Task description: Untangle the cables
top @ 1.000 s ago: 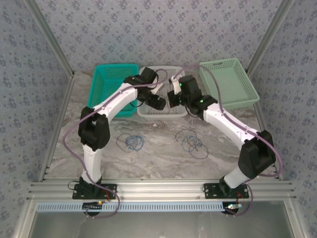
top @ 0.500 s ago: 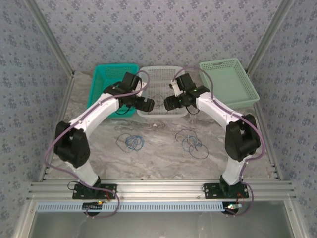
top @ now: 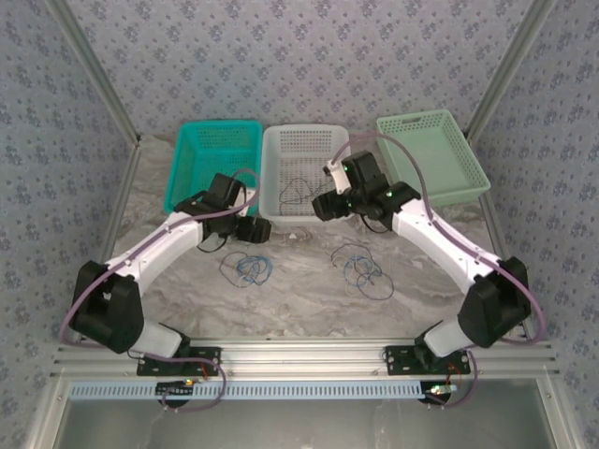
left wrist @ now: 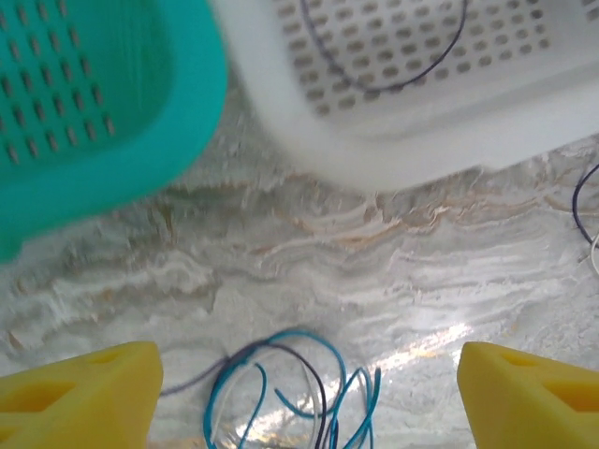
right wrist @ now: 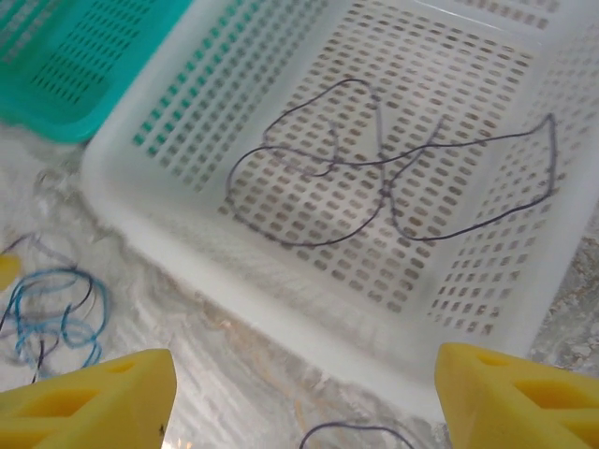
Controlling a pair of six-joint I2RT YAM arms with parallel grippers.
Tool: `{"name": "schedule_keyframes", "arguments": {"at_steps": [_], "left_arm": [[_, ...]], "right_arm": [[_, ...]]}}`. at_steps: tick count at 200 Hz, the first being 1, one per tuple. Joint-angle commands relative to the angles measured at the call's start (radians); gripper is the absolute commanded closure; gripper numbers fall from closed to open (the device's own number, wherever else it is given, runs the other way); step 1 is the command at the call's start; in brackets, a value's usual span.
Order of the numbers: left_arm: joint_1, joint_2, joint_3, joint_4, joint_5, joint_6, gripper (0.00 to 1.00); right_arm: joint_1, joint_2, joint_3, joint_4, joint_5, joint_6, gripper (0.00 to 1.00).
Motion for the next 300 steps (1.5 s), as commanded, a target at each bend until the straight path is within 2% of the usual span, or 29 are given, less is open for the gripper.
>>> {"name": "schedule_keyframes", "arguments": {"at_steps": [1,26,41,72,118,212,261,300], "left_arm": [[0.054,-0.073,-0.074,0.048,0.099,-0.08,0.22],[0.07,-0.131,-0.15,0.05,0.094,-0.085,0.22],[0.074,-0.163,-0.183,0.049,0.081,-0.096,0.22],[0.107,-0.21,-0.247,0.081,0.088,-0.14,0.22],[0.207,-0.216,-0.317,0.096,0.128,-0.195,0.23],[0.217,-0.238,-0.367,0.132,0.151,-0.177,0.24],[0.217,-0.246,-0.363,0.131,0.152,-0.17,0.24],[0.217,-0.247,-0.36,0.135,0.157,-0.172,0.24]], "right_arm": [[0.071,-0.057,-0.108,0.052,0.011,-0.064,0.31],[0.165,-0.05,-0.224,0.15,-0.042,-0.085,0.37],[0.229,-0.01,-0.256,0.193,-0.028,-0.104,0.37],[0.313,0.131,-0.219,0.248,-0.011,-0.135,0.37],[0.372,0.327,-0.115,0.327,-0.011,-0.143,0.36],[0.383,0.478,0.002,0.411,-0.009,-0.128,0.37],[0.374,0.511,0.012,0.425,-0.04,-0.136,0.44],[0.363,0.514,0.003,0.435,-0.082,-0.143,0.56]]}}
